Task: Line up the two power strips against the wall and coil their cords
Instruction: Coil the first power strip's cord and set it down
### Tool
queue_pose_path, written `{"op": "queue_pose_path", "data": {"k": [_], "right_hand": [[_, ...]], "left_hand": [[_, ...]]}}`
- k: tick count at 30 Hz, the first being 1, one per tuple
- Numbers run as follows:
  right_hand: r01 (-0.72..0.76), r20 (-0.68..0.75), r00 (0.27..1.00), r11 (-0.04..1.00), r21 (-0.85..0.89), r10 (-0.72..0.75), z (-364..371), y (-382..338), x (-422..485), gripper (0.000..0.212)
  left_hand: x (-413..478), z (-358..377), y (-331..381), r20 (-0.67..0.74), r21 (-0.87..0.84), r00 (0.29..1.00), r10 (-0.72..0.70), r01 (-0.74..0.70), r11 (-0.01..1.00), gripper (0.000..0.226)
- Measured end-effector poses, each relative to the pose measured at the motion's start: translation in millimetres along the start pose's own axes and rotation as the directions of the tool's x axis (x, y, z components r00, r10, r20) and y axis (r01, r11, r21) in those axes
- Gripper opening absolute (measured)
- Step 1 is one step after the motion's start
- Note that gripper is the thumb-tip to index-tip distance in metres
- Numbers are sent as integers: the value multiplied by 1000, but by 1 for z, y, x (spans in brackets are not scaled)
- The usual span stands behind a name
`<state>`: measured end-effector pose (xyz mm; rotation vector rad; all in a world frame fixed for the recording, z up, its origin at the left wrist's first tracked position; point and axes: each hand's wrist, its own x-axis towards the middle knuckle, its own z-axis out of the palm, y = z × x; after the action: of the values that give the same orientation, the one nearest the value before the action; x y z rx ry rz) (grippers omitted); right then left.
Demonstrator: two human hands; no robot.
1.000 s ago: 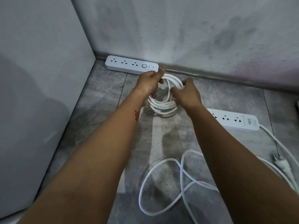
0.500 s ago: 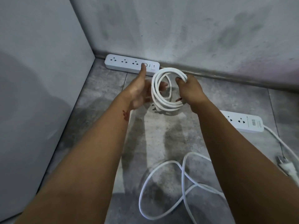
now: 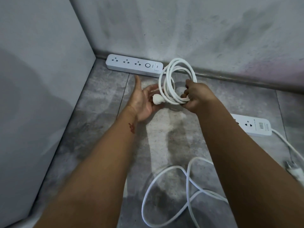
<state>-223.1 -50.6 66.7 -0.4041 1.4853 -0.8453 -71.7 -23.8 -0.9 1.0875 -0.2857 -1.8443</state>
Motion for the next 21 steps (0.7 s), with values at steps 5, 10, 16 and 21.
{"op": "queue_pose_path", "data": {"k": [5,10,16,21], "right_hand": [[-98,11,995,987,131,97,6,-5,-9,25],[-116,7,993,975,189,117,14,-2,-2,29],[-72,-60,996,992,-99,67,27,18,26,31],[28,-146,977,767,-641,-157,20,24,30,62]], "left_hand": [[2,5,-1,-68,-137,993,97,-106,985,84],[1,25,8,-50,-9,975,214,-215,977,62],[8,34,1,-104,271,954,279,-243,931,94],[17,33,9,-67,365,927,369,-321,874,91]]}}
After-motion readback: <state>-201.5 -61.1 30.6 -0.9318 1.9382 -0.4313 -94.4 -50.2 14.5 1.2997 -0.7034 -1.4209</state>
